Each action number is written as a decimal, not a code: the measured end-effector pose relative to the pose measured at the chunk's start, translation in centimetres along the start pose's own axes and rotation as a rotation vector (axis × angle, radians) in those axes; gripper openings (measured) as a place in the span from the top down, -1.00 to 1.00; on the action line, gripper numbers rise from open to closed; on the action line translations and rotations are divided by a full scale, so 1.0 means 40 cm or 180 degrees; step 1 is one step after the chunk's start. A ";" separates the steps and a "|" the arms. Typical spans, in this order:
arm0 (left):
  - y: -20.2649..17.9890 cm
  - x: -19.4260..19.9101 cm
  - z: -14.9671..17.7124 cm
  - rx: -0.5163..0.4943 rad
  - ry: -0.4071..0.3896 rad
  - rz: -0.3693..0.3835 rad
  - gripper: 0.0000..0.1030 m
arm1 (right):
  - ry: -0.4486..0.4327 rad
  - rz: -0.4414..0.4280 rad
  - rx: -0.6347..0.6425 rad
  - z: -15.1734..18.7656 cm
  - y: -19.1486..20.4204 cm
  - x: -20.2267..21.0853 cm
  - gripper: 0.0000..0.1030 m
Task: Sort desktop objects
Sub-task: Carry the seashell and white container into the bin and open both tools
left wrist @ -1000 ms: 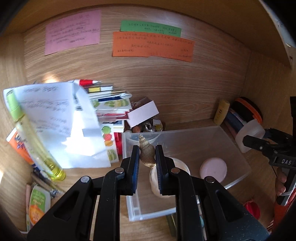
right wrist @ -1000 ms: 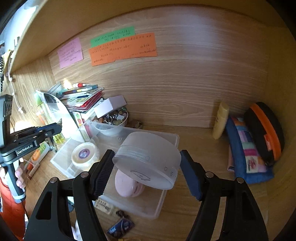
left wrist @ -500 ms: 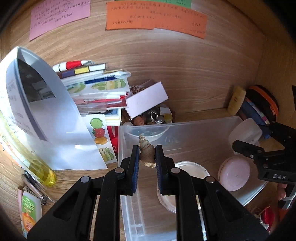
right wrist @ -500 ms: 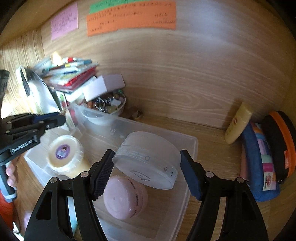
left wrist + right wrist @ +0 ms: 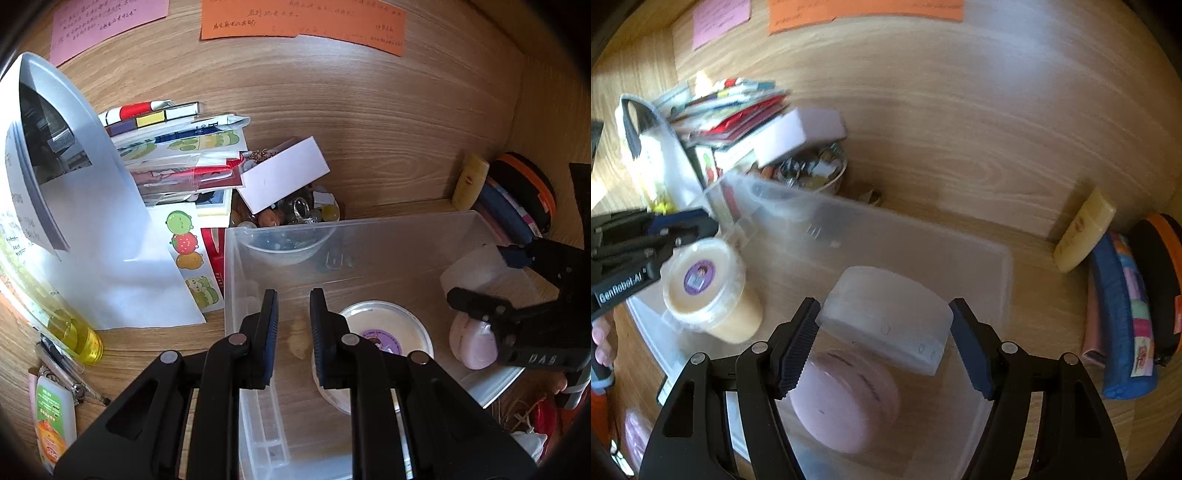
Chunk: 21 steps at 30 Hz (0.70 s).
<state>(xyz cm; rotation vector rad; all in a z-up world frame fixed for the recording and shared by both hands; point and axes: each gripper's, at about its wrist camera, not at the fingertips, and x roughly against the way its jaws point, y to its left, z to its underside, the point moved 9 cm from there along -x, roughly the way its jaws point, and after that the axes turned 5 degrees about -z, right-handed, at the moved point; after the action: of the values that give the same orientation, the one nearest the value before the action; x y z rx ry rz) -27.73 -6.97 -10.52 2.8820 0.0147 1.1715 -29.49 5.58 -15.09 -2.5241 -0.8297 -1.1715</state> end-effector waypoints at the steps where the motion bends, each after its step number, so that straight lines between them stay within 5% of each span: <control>1: -0.001 -0.001 0.001 -0.0013 0.0000 -0.0009 0.69 | 0.0006 0.0036 0.0064 0.003 0.010 0.000 -0.32; 14: 0.001 -0.004 0.006 -0.0039 0.0009 -0.0051 0.60 | 0.0016 -0.0092 0.0085 0.005 0.024 0.010 -0.33; 21: -0.007 0.011 0.004 -0.0030 -0.0034 0.0019 0.28 | 0.0009 -0.0135 0.0129 0.005 0.039 0.021 -0.39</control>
<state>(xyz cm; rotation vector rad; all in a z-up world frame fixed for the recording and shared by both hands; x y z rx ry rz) -27.30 -6.70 -10.34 2.8820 0.0003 1.1542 -27.99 4.73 -14.55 -2.4836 -0.9013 -1.1589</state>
